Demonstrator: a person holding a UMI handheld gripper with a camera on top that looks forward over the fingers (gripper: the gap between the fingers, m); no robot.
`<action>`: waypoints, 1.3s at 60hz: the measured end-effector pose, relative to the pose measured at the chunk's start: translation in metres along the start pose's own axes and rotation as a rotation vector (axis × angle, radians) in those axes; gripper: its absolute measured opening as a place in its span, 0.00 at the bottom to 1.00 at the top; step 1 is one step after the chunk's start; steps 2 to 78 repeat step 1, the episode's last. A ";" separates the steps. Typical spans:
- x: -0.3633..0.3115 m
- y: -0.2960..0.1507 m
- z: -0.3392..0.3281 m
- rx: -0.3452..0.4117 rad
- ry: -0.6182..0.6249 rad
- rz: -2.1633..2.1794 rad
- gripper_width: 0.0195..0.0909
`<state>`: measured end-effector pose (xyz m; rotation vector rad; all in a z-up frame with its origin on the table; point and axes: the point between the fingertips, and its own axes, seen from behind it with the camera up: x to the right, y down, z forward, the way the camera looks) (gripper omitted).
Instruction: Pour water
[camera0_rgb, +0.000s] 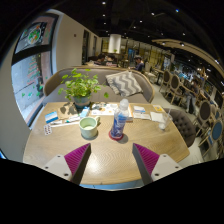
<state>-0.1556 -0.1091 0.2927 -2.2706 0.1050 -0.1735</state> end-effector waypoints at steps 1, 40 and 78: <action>-0.001 -0.001 0.000 0.004 -0.003 -0.002 0.92; -0.001 -0.001 0.000 0.004 -0.003 -0.002 0.92; -0.001 -0.001 0.000 0.004 -0.003 -0.002 0.92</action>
